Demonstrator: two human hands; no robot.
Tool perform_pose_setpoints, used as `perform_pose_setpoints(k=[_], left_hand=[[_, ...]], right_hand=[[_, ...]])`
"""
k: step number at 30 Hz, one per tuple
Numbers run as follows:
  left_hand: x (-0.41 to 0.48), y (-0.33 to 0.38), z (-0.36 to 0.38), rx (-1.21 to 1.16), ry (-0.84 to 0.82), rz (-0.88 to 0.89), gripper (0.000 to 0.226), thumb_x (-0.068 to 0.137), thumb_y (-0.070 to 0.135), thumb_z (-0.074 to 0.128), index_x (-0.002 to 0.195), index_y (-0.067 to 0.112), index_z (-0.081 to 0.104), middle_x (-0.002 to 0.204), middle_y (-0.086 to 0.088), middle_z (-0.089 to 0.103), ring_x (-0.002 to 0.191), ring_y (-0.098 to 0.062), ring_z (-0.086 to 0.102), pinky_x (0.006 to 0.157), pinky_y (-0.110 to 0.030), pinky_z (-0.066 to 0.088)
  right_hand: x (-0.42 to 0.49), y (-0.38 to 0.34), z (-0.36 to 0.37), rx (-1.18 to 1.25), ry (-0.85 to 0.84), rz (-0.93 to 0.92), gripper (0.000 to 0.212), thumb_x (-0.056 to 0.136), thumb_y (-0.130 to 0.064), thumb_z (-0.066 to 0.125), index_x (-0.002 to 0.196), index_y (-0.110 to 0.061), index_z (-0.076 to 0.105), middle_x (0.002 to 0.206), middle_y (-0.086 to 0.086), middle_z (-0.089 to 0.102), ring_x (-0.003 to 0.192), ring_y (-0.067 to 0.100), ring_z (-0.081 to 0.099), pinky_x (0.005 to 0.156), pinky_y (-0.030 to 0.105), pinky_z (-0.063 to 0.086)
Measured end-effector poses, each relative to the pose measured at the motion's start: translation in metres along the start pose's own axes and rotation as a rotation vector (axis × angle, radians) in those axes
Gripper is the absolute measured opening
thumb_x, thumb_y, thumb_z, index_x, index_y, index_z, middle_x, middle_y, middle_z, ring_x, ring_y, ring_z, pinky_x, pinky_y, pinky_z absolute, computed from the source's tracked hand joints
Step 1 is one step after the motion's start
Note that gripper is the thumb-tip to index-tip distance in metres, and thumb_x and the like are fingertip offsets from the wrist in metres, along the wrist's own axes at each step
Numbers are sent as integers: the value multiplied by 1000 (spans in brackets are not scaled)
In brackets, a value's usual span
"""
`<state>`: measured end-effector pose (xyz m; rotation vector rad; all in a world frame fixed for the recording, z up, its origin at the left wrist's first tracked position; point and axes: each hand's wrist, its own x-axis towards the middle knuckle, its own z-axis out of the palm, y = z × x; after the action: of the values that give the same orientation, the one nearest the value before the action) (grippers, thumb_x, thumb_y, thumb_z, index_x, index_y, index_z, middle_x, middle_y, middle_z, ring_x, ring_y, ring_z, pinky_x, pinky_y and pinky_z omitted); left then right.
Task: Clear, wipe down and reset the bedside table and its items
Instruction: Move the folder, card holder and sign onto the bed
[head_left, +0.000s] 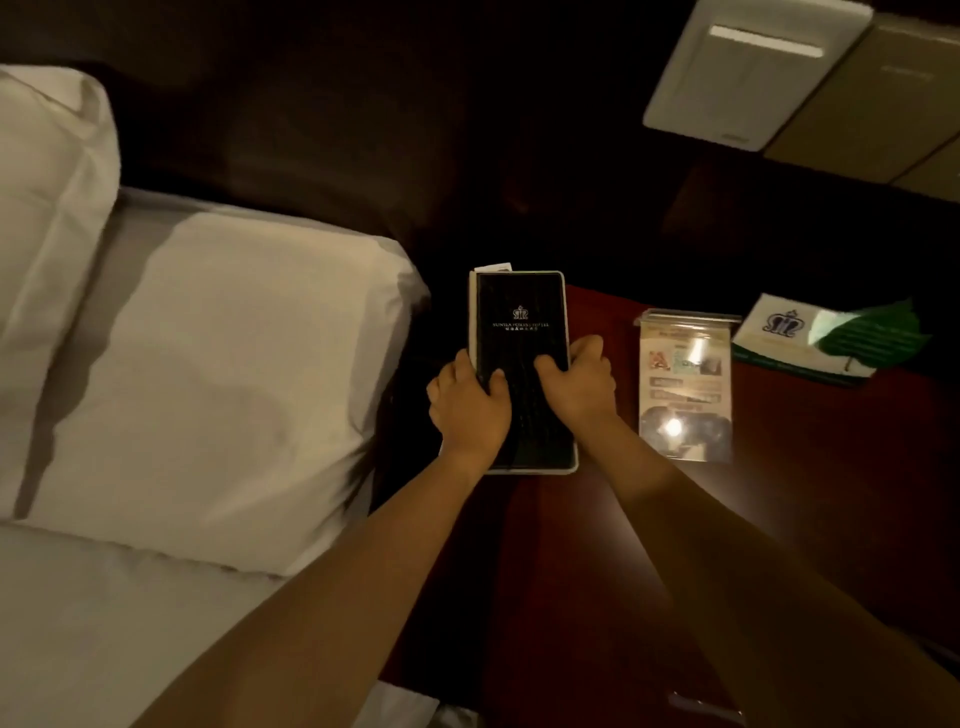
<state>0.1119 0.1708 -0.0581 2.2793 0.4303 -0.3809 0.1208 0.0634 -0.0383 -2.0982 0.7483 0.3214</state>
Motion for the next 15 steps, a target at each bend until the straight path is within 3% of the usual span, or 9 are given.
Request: perform_pose_setpoints(k=[4, 8, 11, 15], left_hand=[[3, -25, -30, -302, 12, -33, 40, 96, 22, 44, 133, 9, 41, 124, -17, 57, 113, -30, 55, 96, -47, 47], [4, -53, -65, -382, 158, -28, 37, 94, 16, 44, 131, 13, 44, 122, -13, 59, 109, -24, 57, 96, -41, 48], [4, -74, -91, -390, 248, -67, 31, 94, 18, 45, 123, 11, 49, 114, -14, 61, 101, -26, 60, 89, -42, 51], [1, -105, -126, -374, 368, -77, 30, 94, 17, 46, 123, 9, 49, 112, -14, 62, 98, -26, 61, 81, -32, 49]], right_hand=[[-14, -24, 33, 61, -91, -7, 29, 86, -32, 54, 100, -16, 34, 119, 18, 51, 112, 36, 49, 93, 49, 46], [-31, -52, 70, 79, -187, -38, 29, 85, -34, 53, 98, -19, 32, 117, 16, 54, 110, 34, 52, 94, 49, 47], [-45, -71, 98, 124, -256, -34, 28, 84, -36, 53, 96, -20, 32, 116, 15, 56, 107, 32, 55, 93, 49, 48], [-64, -94, 137, 133, -331, -39, 29, 82, -37, 54, 95, -22, 33, 116, 18, 55, 104, 34, 56, 93, 50, 48]])
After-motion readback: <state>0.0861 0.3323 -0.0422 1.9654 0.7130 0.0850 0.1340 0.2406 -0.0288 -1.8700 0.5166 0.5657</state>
